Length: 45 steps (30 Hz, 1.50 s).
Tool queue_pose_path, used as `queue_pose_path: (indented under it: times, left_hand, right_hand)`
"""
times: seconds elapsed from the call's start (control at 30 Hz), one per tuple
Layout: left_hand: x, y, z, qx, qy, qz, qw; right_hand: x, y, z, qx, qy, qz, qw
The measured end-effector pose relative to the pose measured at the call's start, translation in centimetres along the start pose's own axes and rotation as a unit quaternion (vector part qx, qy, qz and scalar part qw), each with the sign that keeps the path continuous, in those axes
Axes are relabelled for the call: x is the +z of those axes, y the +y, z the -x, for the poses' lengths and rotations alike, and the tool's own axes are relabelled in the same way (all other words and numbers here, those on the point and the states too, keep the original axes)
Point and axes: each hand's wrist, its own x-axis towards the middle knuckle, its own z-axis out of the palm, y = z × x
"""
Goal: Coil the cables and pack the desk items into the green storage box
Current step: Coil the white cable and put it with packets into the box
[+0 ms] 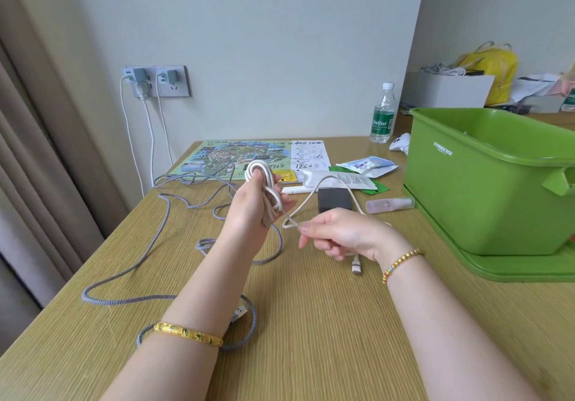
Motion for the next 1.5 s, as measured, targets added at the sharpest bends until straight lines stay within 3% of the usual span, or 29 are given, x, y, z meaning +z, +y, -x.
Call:
queue_pose_path:
  times: [0.2,0.4,0.53,0.63,0.77,0.93,1.2,1.3,1.5]
  left_hand:
    - [-1.1,0.6,-0.7,0.015,0.103,-0.039,0.994]
    - [-1.6,0.5,-0.7,-0.003,0.107,-0.167,0.98]
    - [-1.3,0.2,-0.4,-0.012,0.047,-0.222,0.974]
    - [-0.9,-0.2,0.0,0.002,-0.005,-0.322,0.947]
    - [-0.2,0.0,1.0,-0.009,-0.144,-0.372,0.917]
    - [0.2,-0.1,2.2,0.046,-0.318,-0.401,0.858]
    - [0.5,0.1,3.0,0.035,-0.319,-0.424,0.847]
    - [0.6,-0.1,3.1,-0.007,-0.325,-0.376,0.868]
    - [0.2,0.3,2.7,-0.042,-0.338,-0.306,0.889]
  right_hand:
    - [-1.0,-0.4,1.0,-0.071,-0.05,-0.039,0.995]
    - [-2.3,-1.1,2.5,-0.146,-0.034,-0.115,0.982]
    - [-2.7,-1.1,2.6,-0.196,0.02,-0.205,0.959]
    - [-2.8,-1.0,2.3,-0.214,0.035,-0.253,0.943]
    - [-2.7,-0.8,1.7,-0.219,0.057,-0.286,0.931]
    - [-2.5,-0.7,1.3,-0.229,0.108,-0.305,0.918]
    - [-2.1,-0.8,1.1,-0.235,0.122,-0.3,0.916]
    - [-2.3,-0.8,1.1,-0.212,0.137,-0.285,0.925]
    - [-1.7,-1.1,1.5,-0.162,0.052,-0.183,0.968]
